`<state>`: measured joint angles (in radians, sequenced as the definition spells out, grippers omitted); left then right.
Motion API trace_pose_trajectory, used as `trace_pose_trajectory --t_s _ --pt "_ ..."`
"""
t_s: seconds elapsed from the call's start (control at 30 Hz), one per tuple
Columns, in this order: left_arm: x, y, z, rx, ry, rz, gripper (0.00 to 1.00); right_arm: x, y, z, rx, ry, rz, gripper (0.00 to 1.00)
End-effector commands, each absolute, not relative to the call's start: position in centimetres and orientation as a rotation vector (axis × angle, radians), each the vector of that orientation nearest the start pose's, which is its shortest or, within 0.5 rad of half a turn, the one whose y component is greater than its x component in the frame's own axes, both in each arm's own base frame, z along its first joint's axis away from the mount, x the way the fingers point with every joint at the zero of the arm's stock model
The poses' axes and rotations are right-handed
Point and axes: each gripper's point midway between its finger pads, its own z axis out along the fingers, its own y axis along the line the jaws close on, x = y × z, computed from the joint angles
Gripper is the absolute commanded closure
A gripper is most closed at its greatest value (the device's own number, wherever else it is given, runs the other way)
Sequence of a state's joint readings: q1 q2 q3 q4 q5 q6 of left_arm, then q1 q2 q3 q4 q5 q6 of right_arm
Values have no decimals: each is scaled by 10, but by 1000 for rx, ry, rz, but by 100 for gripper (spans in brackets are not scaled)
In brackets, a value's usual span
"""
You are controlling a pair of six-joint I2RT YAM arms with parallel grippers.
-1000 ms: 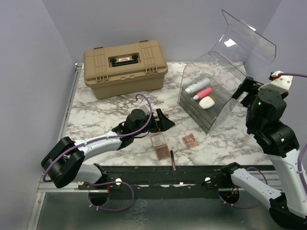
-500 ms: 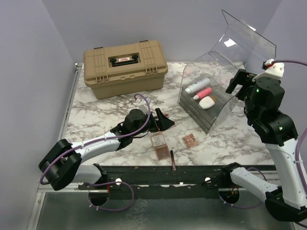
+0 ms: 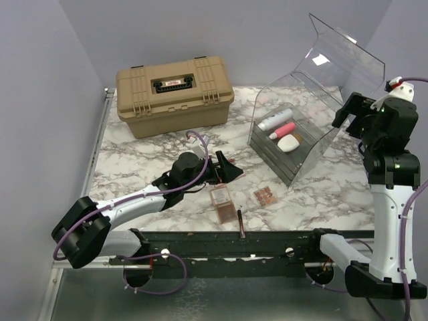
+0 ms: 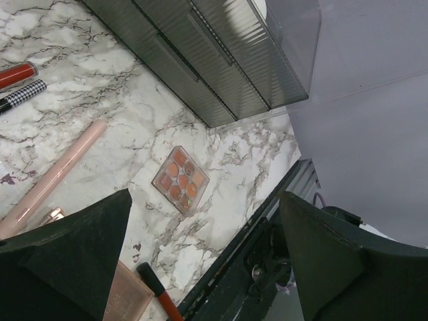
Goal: Organize the makeup
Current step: Close the storage box at the center of the board.
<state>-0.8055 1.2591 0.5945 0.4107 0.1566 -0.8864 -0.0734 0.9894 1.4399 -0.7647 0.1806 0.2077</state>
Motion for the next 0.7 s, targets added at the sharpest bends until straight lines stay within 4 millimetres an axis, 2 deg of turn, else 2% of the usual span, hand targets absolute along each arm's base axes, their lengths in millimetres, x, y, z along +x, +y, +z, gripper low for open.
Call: trace_pose_trajectory --t_s 0.0,0.1,0.37,0.47,0.53,0.67 --pt "231 -329 187 97 1990 -1289 6 291 -34 394 344 1822 19 3" --pt "232 -333 187 119 1993 -1291 6 296 -36 393 408 1779 60 3" --pt "239 -344 200 181 1960 -1300 6 314 -40 396 432 1703 192 3" --pt "244 -355 215 189 1928 -1336 6 319 -47 398 445 1660 266 3" --pt "246 -365 232 201 1888 -1384 6 322 -49 399 439 1643 313 3" --pt "251 -391 269 263 1800 -1441 6 334 -52 388 451 1649 374 3"
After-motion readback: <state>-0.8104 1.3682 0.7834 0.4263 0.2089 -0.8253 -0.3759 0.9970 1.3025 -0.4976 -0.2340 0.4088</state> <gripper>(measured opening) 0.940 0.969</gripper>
